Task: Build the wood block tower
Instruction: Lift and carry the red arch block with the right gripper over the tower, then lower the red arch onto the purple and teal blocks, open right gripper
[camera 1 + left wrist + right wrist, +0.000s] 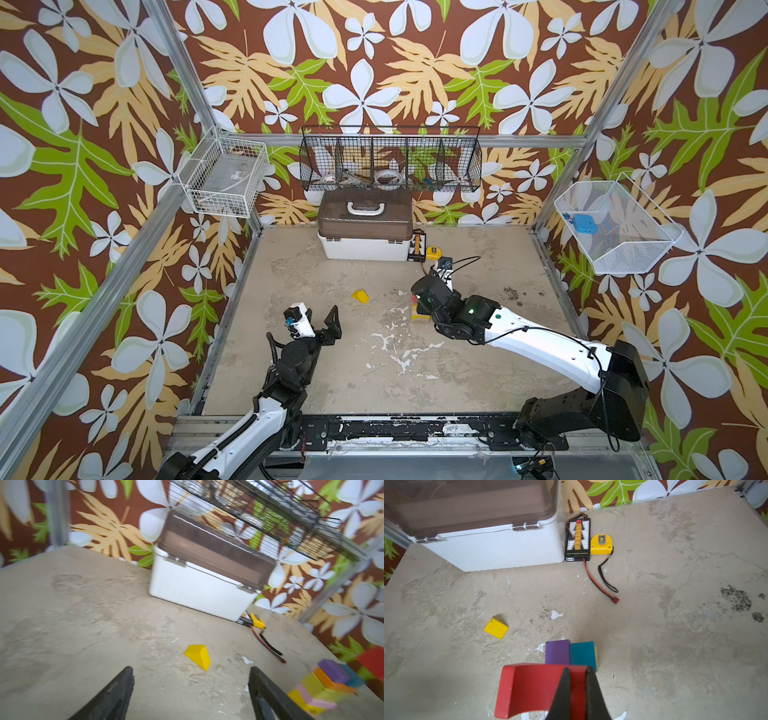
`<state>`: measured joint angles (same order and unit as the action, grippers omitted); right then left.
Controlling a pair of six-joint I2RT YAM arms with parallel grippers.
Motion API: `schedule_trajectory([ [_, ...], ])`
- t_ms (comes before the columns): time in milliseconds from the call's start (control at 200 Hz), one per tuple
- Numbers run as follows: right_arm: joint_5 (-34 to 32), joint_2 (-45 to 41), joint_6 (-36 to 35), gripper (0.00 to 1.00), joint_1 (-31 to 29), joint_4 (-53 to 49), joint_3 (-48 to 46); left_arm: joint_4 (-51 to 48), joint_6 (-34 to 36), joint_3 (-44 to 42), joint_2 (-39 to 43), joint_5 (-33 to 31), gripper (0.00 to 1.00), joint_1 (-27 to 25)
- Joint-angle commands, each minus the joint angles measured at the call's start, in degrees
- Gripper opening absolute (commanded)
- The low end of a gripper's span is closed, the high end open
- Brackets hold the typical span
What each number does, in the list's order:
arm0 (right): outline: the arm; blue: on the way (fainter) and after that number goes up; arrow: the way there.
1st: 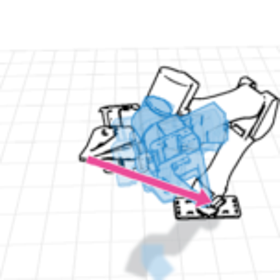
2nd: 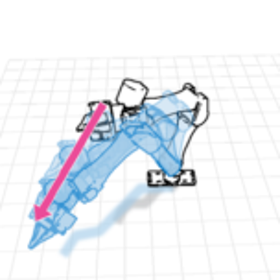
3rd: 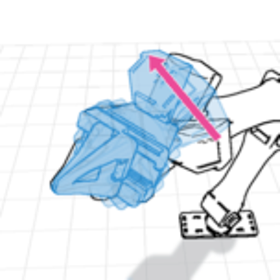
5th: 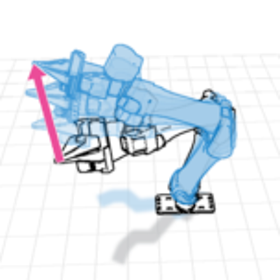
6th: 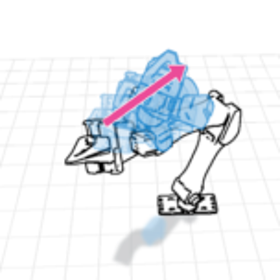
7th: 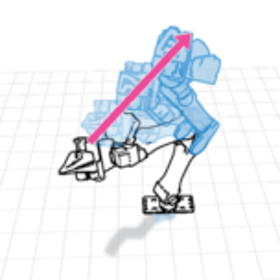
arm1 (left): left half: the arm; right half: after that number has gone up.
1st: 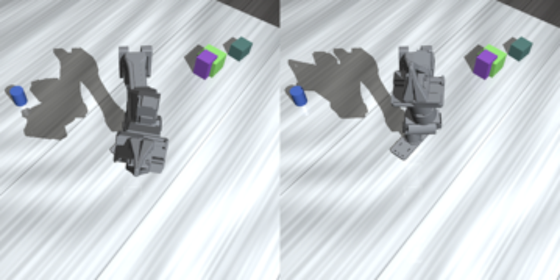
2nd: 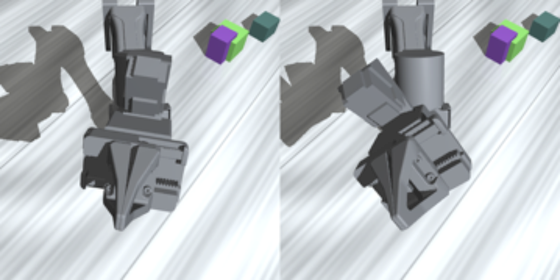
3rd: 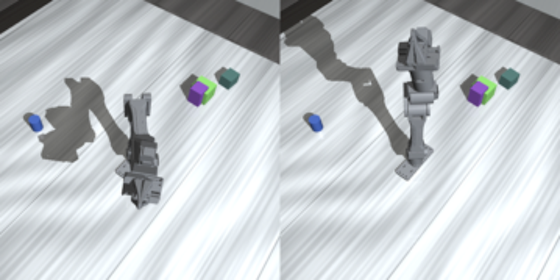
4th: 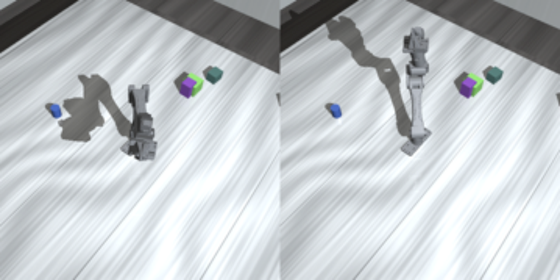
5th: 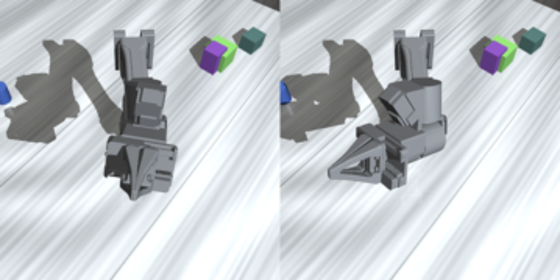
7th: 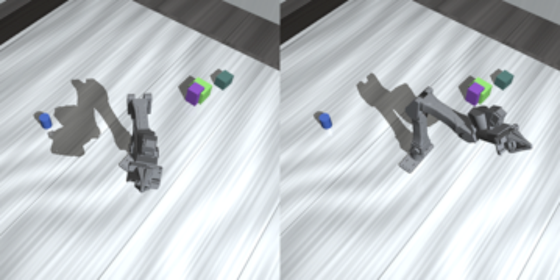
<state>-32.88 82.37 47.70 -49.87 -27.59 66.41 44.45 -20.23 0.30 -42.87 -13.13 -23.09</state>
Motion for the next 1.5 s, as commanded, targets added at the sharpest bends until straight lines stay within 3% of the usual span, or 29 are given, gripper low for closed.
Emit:
schedule_trajectory([
  [0,2.2,-1.1,-2.2,0.00,1.8,1.2,-0.4,7.7,4.4,-3.0,-3.3,13.0,0.90,-0.1],
  [115,2.4,-0.4,-3.7,0.00,3.1,1.5,-0.1,8.0,5.8,-1.0,-7.4,15.0,0.89,-1.4],
  [225,5.3,0.6,-4.0,0.00,4.4,2.4,-0.2,7.0,7.4,0.1,-9.2,12.9,0.89,-3.8],
  [816,8.9,4.5,-6.0,0.00,5.9,4.0,0.7,7.0,8.5,0.4,-10.0,12.4,0.87,-5.2],
  [1086,7.7,3.8,-5.5,0.04,6.0,3.6,-0.1,6.7,8.5,0.5,-10.1,12.3,0.86,-5.3],
  [1281,7.4,4.0,-5.5,0.14,6.3,3.6,-0.1,6.6,8.5,0.8,-10.6,12.2,0.85,-5.3],
  [1496,7.7,4.3,-5.4,0.14,6.7,4.0,-0.2,6.4,8.5,1.0,-11.0,12.2,0.85,-5.4],
])
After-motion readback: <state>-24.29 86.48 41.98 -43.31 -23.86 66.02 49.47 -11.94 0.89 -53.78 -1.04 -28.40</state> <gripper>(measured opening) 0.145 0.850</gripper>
